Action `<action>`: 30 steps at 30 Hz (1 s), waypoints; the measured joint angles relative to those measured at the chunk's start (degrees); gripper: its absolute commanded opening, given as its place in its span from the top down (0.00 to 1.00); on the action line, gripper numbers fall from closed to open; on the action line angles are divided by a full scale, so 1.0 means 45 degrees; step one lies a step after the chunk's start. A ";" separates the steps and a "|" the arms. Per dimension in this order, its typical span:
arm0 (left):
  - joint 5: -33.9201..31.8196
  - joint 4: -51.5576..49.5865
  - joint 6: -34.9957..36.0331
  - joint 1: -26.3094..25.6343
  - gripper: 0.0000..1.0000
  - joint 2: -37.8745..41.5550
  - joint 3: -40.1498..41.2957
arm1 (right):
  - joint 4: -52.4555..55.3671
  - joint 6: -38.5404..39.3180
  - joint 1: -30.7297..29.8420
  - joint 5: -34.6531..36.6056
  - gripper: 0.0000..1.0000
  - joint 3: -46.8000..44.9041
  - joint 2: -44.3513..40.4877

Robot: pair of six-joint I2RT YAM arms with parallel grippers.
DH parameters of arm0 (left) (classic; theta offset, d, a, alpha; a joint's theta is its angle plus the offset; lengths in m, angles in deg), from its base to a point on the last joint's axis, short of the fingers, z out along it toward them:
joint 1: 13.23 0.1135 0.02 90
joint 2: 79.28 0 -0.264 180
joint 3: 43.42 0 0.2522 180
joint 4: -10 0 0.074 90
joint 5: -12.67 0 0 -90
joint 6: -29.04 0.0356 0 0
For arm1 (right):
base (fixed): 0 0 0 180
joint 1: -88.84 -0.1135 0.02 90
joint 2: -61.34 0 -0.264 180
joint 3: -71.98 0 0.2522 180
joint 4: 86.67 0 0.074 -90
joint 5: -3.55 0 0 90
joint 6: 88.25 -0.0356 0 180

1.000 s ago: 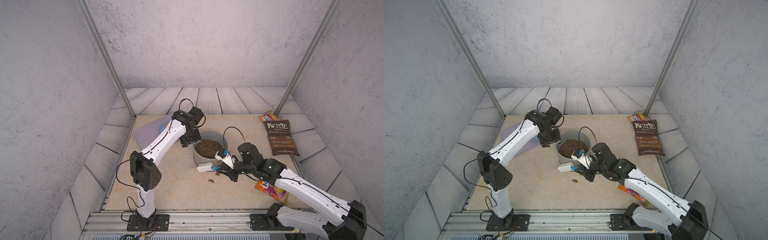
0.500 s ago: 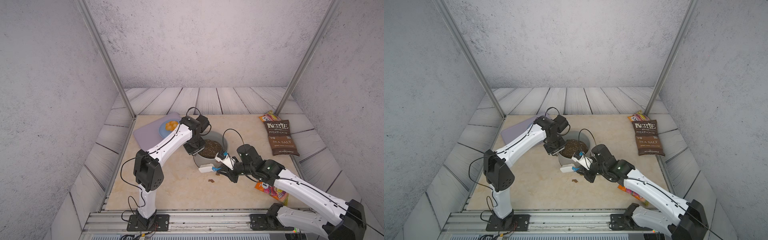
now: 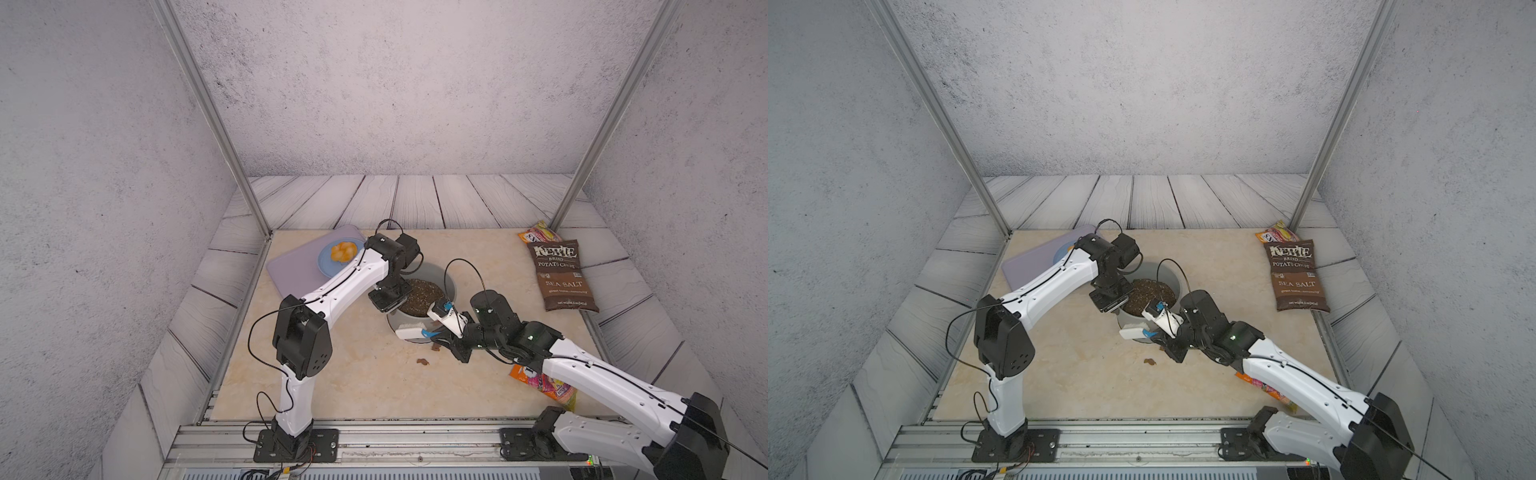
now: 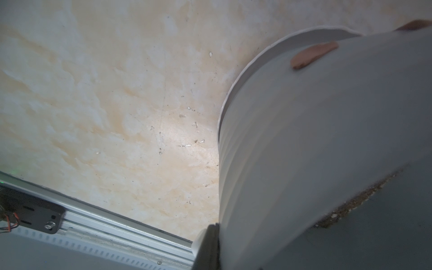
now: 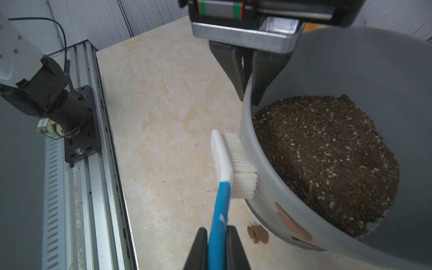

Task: Scrub the dried mud off the ceramic pot
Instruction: Brush off the soil from the pot, then rotate the pot on the tray.

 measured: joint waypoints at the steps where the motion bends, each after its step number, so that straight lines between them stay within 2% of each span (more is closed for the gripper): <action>1: -0.0005 -0.0010 -0.0005 0.0000 0.94 -0.0024 -0.0024 | -0.0049 0.0010 -0.0005 0.0000 1.00 -0.0049 0.0039; 11: -0.0034 -0.0418 0.0126 0.0015 1.00 -0.0325 -0.0447 | -0.0146 0.0389 -0.0165 0.0491 1.00 -0.0253 0.0597; 25: -0.0019 -0.0340 0.0675 0.0175 1.00 -0.0355 -0.0491 | 0.0437 0.0321 -0.0243 0.1171 1.00 -0.0631 0.0661; 30: -0.0068 -0.0355 0.0942 0.0185 1.00 -0.0359 -0.0491 | 0.0704 -0.0029 -0.0753 0.1778 1.00 -0.0680 0.0253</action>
